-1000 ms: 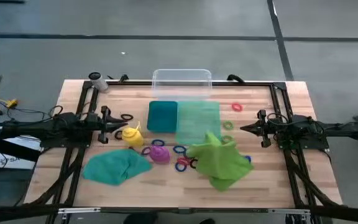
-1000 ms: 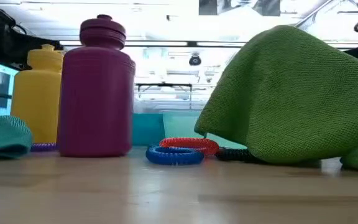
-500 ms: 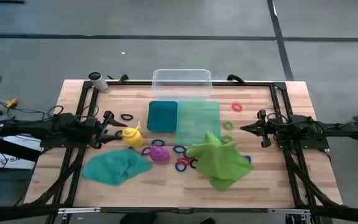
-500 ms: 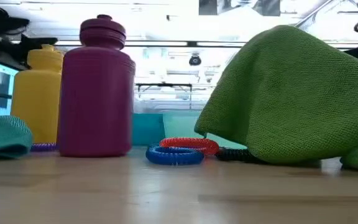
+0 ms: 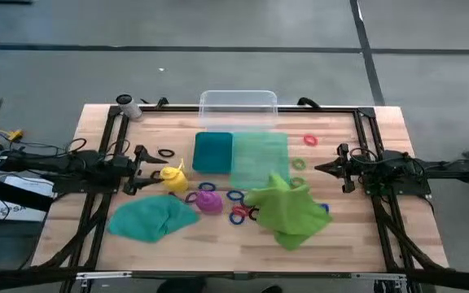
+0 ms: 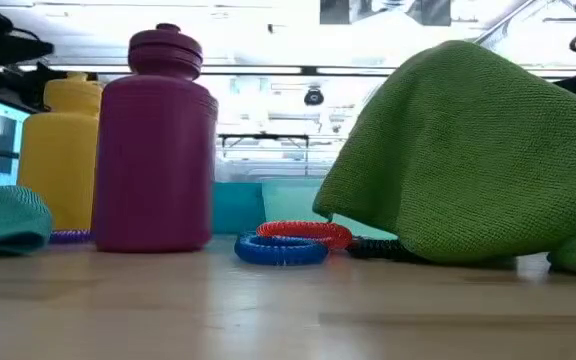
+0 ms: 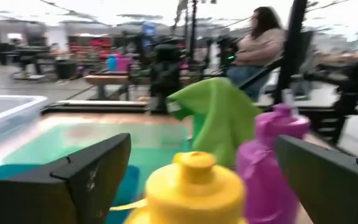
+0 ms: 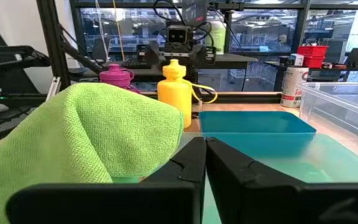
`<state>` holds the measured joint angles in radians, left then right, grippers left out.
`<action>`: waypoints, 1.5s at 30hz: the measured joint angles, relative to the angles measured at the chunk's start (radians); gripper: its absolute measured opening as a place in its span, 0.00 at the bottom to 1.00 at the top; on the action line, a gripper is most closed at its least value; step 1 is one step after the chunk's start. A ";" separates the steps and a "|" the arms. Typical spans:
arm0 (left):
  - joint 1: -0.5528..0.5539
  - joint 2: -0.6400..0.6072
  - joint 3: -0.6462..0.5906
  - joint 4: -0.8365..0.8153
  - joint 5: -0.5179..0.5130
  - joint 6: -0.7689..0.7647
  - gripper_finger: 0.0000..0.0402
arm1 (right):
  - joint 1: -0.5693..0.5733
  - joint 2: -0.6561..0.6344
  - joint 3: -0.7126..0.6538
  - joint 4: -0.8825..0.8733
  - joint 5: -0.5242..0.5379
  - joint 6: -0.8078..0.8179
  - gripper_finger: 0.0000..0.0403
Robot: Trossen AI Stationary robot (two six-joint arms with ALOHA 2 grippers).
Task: Pick & Place Sports Items
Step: Put the yellow tumbler into the transparent bin
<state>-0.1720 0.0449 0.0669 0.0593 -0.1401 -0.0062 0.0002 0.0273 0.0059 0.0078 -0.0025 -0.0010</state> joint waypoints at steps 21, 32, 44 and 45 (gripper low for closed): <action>-0.034 0.283 0.002 0.106 -0.077 -0.009 0.78 | 0.000 0.000 0.000 0.000 0.000 0.000 0.00; -0.034 0.328 0.003 0.153 -0.078 -0.025 0.58 | 0.000 0.000 0.000 0.000 0.000 0.000 0.00; -0.034 0.328 0.003 0.228 -0.078 -0.037 0.52 | 0.000 0.000 0.000 0.000 0.000 0.000 0.00; -0.034 0.328 0.003 0.236 -0.078 -0.038 0.52 | 0.000 0.000 0.000 0.000 0.000 0.000 0.00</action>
<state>-0.2058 0.3725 0.0696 0.2952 -0.2180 -0.0446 0.0002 0.0277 0.0063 0.0074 -0.0025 -0.0010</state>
